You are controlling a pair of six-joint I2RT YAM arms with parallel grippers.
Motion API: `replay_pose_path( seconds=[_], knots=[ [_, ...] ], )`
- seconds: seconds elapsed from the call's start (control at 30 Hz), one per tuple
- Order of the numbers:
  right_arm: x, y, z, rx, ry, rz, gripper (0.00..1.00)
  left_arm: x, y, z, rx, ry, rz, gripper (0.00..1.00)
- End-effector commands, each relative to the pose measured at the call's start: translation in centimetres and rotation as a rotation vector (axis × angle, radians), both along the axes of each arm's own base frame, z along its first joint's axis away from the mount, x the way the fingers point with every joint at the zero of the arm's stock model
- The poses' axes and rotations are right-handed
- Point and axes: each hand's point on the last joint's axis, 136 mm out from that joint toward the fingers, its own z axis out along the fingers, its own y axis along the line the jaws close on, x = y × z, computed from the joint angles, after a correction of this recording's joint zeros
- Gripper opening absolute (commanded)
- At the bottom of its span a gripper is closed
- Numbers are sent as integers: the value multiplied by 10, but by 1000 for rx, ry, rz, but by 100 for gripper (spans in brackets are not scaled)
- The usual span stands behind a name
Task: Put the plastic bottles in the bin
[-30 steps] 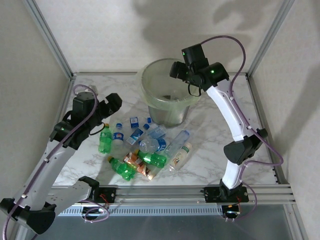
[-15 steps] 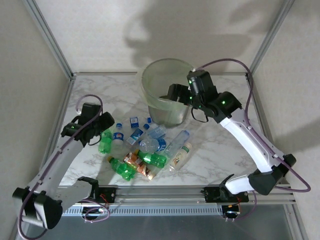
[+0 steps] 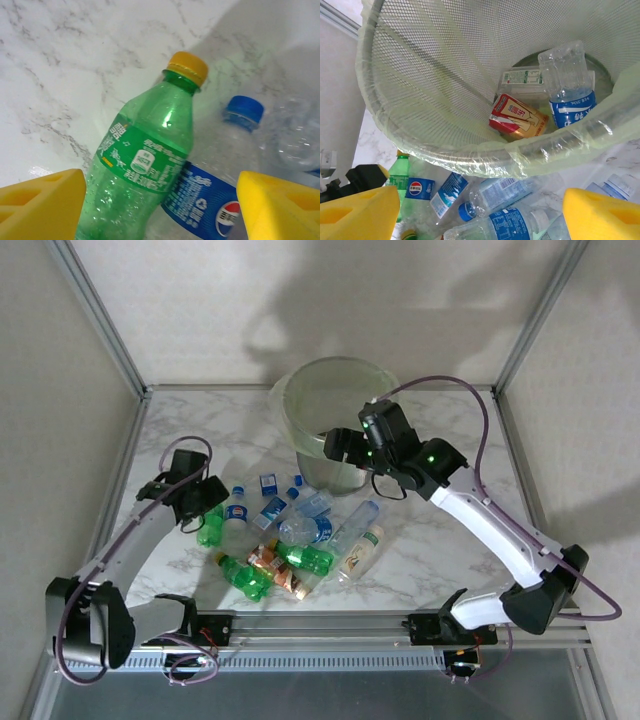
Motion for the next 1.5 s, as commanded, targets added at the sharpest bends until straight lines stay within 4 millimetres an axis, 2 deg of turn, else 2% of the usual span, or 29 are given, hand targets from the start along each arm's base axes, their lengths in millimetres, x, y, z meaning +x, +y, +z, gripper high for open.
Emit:
replay_pose_path(
  seconds=[0.0,0.23,0.4,0.73,0.93,1.1,1.47],
  knots=[
    [-2,1,6,40,-15,-15,84,6,0,-6,-9,-1,-10,77],
    [-5,-1,1,48,-6,-24,84,7,-2,-19,-11,32,-23,79],
    [-7,-5,-2,44,-1,-36,84,0,4,-32,15,77,2,76],
    [-17,-13,-9,52,15,-49,84,-6,15,-54,75,132,12,78],
    [-24,-20,-16,54,32,-67,83,-4,15,-65,73,151,12,79],
    [-29,-26,-13,59,30,-82,83,-5,12,-76,59,172,1,79],
    [-35,-28,-11,68,39,-94,84,-6,15,-81,56,180,3,78]
  ],
)
